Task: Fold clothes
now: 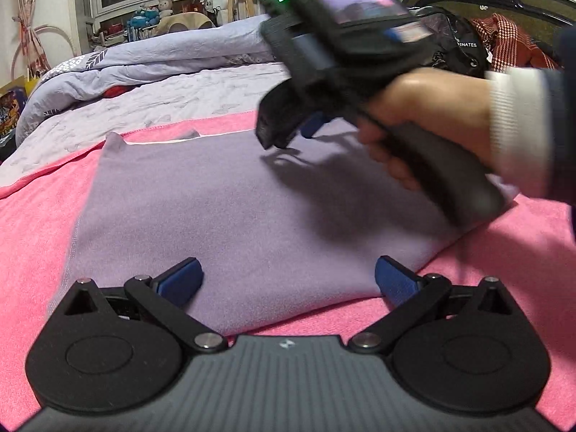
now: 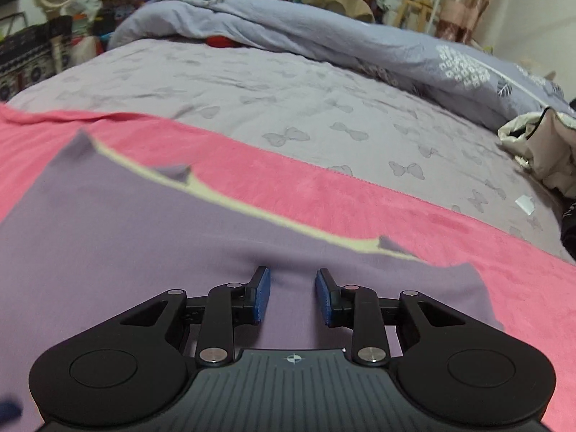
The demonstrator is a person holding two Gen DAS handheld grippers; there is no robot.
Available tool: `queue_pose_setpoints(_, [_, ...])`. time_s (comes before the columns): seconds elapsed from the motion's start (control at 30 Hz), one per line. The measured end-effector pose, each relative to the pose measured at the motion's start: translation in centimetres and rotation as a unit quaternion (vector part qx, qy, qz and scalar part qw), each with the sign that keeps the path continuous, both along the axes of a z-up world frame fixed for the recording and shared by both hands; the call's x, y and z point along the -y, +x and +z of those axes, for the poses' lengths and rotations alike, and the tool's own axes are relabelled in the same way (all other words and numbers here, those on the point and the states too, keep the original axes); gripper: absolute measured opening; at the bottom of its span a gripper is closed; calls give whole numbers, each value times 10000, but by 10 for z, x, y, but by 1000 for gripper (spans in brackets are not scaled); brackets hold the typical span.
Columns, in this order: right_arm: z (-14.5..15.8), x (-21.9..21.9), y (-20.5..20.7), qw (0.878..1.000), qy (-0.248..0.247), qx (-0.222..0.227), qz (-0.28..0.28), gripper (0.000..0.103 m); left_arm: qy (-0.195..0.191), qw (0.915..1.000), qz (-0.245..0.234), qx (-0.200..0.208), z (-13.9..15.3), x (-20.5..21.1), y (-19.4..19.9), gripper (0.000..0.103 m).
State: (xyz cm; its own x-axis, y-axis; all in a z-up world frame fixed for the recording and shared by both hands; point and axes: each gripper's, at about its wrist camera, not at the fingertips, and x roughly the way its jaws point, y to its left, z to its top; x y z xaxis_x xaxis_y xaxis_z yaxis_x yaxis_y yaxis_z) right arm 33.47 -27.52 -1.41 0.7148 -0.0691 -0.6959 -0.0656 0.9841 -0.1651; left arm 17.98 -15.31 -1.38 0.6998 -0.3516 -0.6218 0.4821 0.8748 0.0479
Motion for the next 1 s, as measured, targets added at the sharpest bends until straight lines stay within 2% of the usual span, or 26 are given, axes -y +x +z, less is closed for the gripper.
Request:
queue_pose_setpoints(0.13, [-6, -1, 28, 9998, -98, 98, -126, 37, -51, 10000, 18, -14, 0, -2, -1, 103])
queue_pose_setpoints(0.2, [-2, 6, 38, 9994, 1, 23, -334, 49, -86, 10000, 28, -32, 0, -3, -1, 103])
queue_pose_setpoints(0.3, [12, 18, 33, 9985, 290, -162, -425, 48, -90, 9999, 32, -35, 0, -3, -3, 103])
queue_pose_setpoints(0.47, [34, 19, -47, 9984, 484, 191, 219, 50, -104, 9999, 39, -47, 2, -4, -6, 103])
queue_pose_setpoints(0.6, [34, 19, -124, 9958, 665, 138, 616, 54, -118, 9999, 40, -46, 2, -3, -8, 103])
queue_pose_setpoints(0.7, [19, 9, -154, 9942, 637, -154, 855, 54, -112, 9999, 40, -41, 2, -3, -9, 103])
queue_pose_setpoints(0.73, [14, 4, -156, 9950, 515, -165, 843, 54, -96, 9999, 39, -37, 2, -2, -9, 103])
queue_pose_setpoints(0.83, [7, -6, -133, 9977, 378, 10, 568, 69, -90, 9999, 53, -25, 2, -2, -9, 103])
queue_pose_setpoints(0.9, [6, -7, -106, 9983, 464, 62, 358, 79, -90, 9999, 60, -23, 2, -3, -7, 103])
queue_pose_setpoints(1.0, [4, -6, -62, 9977, 631, 108, 212, 85, -110, 9999, 90, -24, 2, -3, -7, 103])
